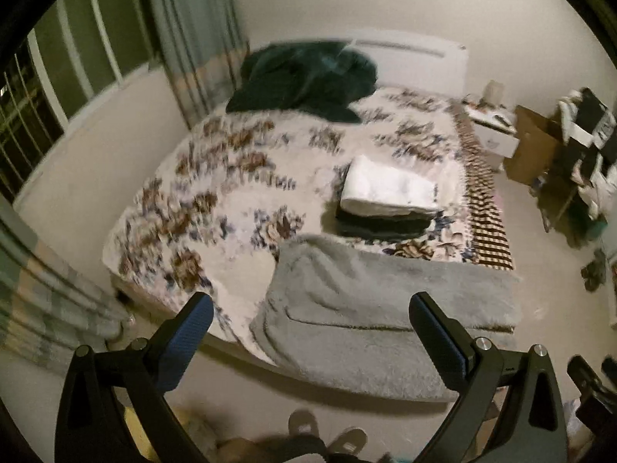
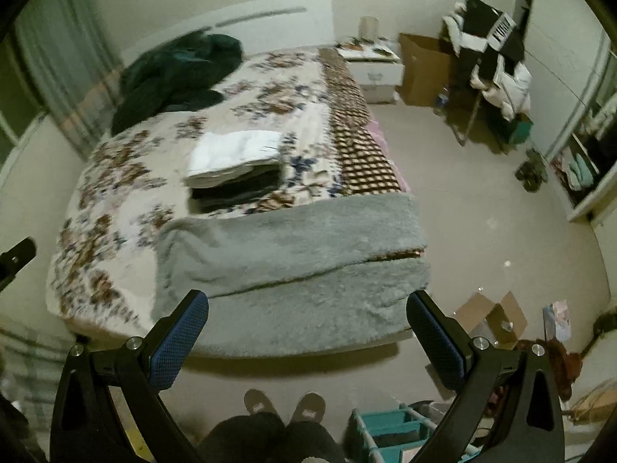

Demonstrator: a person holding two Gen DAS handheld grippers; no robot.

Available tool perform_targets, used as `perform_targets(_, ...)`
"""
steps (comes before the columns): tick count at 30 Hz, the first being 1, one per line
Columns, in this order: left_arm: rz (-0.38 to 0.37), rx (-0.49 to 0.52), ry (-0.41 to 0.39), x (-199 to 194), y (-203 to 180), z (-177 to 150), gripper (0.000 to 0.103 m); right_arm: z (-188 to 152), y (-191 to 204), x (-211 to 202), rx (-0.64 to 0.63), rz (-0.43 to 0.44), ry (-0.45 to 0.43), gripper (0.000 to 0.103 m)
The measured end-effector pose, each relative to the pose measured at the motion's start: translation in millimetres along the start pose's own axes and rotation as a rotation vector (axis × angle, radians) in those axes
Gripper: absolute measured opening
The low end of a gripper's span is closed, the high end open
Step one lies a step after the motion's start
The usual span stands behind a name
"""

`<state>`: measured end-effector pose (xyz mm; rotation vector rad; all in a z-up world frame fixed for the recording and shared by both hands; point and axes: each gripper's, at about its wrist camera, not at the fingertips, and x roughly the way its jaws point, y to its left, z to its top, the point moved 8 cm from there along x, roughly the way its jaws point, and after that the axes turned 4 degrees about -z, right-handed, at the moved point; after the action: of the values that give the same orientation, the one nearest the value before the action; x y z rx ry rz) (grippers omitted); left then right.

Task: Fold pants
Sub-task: 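Reach both grippers down and grasp the grey blanket's edge corners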

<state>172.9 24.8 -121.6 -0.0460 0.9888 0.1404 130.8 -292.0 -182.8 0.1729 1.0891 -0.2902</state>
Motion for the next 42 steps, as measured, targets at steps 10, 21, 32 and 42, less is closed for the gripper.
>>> perform_targets(10, 0.084, -0.215, 0.299, 224.6, 25.8, 13.0, 0.103, 71.1, -18.8, 239.5, 0.191, -0.111, 0.175, 0.103)
perform_targets(21, 0.079, -0.528, 0.505, 472.7, 57.0, 28.7, 0.1, 97.6, -21.1, 530.7, 0.391, -0.21, 0.412, 0.103)
perform_targets(32, 0.005, -0.723, 0.607, 624.8, 58.5, 6.6, 0.054, 121.9, -37.3, 667.1, 0.44, -0.301, 0.501, 0.103)
perform_targets(42, -0.115, -0.654, 0.428, 592.6, 51.8, 7.5, 0.005, 112.2, -53.8, 720.2, 0.568, -0.329, 0.645, 0.07)
